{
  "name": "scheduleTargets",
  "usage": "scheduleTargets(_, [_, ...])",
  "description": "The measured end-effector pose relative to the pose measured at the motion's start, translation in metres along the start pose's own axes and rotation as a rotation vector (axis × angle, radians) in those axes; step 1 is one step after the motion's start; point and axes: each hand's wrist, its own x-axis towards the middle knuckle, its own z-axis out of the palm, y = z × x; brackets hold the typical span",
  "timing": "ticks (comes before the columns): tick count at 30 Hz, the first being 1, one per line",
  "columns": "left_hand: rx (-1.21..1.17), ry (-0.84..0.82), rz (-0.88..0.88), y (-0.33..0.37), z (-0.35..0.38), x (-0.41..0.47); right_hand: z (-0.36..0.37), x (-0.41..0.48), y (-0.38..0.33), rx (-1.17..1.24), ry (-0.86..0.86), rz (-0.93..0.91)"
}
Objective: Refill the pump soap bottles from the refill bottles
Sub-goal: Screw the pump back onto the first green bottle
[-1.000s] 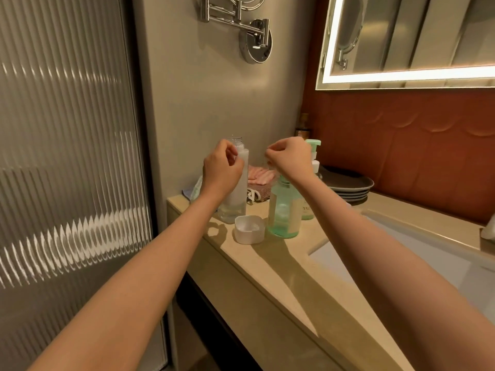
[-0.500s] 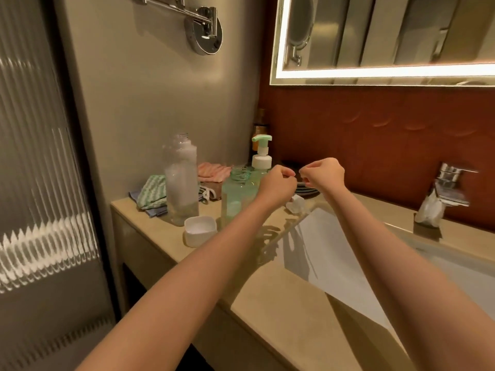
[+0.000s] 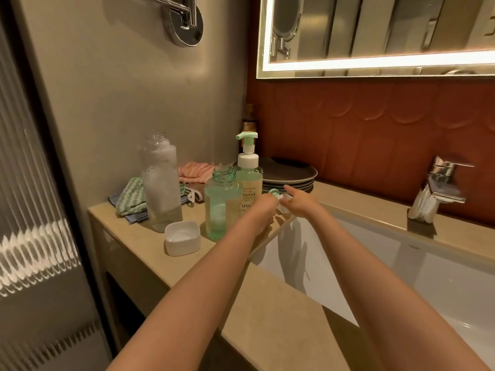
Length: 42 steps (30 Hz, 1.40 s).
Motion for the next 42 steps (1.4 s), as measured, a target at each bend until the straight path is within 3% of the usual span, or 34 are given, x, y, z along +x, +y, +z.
scheduleTargets(3, [-0.044, -0.004, -0.011, 0.0, 0.0, -0.002, 0.006, 0.007, -0.003, -0.136, -0.044, 0.018])
scheduleTargets(8, [-0.114, -0.036, 0.011, 0.004, -0.009, -0.005, 0.01, 0.011, -0.011, -0.211, 0.13, 0.037])
scheduleTargets(12, [-0.071, -0.06, 0.037, 0.01, -0.018, -0.013, 0.009, 0.009, -0.016, -0.204, 0.147, 0.02])
scheduleTargets(19, [-0.073, -0.165, 0.155, 0.023, -0.033, -0.031, -0.034, -0.01, -0.019, 0.328, 0.342, -0.061])
scheduleTargets(26, [-0.117, -0.21, 0.369, 0.061, -0.052, -0.062, -0.078, -0.041, -0.053, 0.688, 0.5, -0.249])
scheduleTargets(34, [-0.134, -0.071, 0.602, 0.102, -0.092, -0.087, -0.103, -0.065, -0.111, 0.862, 0.565, -0.485])
scheduleTargets(42, [-0.13, -0.006, 0.658, 0.108, -0.131, -0.093, -0.095, -0.065, -0.147, 0.965, 0.495, -0.614])
